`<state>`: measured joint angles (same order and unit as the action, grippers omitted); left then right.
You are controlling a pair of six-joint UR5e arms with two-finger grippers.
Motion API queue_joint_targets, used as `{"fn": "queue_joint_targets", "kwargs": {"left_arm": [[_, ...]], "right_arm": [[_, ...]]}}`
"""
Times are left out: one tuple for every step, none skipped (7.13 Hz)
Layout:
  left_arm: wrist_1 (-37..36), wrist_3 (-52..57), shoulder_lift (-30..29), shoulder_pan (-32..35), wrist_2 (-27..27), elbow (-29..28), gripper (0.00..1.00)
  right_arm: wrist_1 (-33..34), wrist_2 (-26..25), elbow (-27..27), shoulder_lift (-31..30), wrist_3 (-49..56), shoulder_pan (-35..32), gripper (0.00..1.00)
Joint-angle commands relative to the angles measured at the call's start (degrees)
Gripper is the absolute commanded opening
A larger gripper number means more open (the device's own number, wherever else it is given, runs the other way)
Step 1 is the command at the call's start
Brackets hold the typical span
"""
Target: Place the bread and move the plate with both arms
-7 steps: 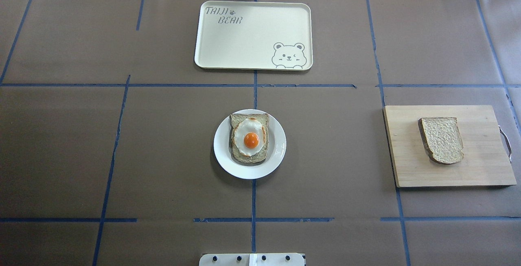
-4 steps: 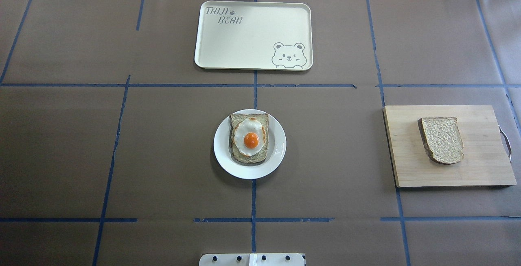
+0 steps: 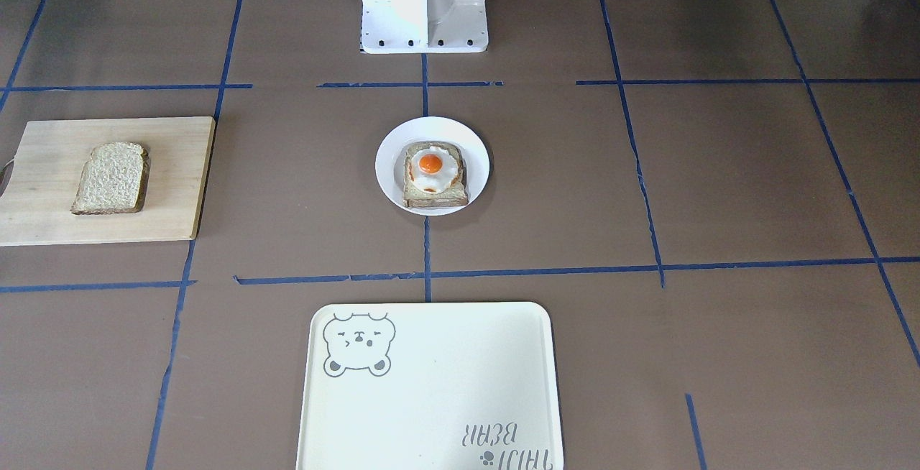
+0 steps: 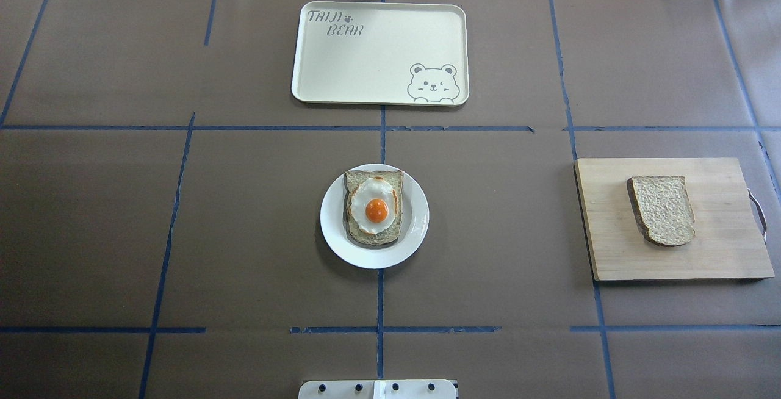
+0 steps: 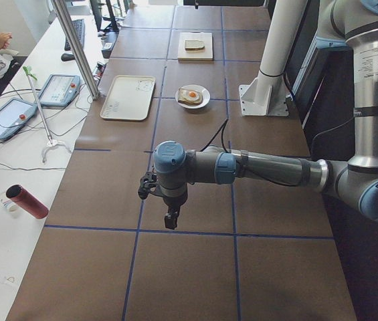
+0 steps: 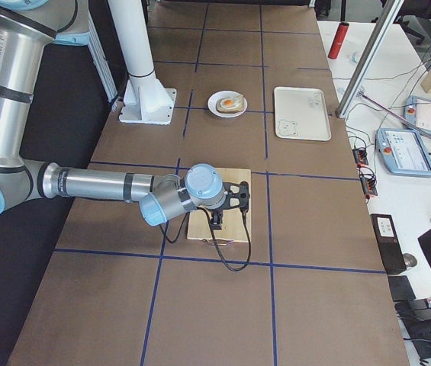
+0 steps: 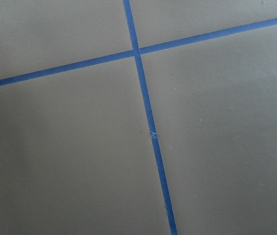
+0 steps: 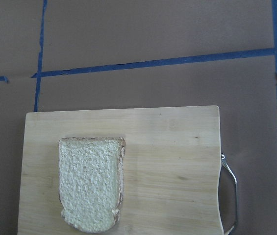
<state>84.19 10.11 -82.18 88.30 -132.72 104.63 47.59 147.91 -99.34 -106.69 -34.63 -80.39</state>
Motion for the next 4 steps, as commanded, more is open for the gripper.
{"fn": "queue_joint_targets", "kwargs": {"left_arm": [[0.0, 0.0, 0.0, 0.0, 0.0, 0.2, 1.0], [0.0, 0.0, 0.0, 0.0, 0.0, 0.3, 1.0], [0.0, 0.0, 0.0, 0.0, 0.0, 0.3, 1.0], [0.0, 0.0, -0.1, -0.1, 0.0, 0.4, 1.0]], "right_arm": [[-12.9, -4.9, 3.9, 3.4, -15.7, 8.1, 0.96], [-14.2, -7.5, 4.0, 4.1, -17.3, 10.9, 0.95], [-15.4, -8.1, 4.0, 5.2, -20.9, 13.0, 0.96], [-19.9, -11.9, 4.8, 5.7, -25.4, 17.2, 0.96]]}}
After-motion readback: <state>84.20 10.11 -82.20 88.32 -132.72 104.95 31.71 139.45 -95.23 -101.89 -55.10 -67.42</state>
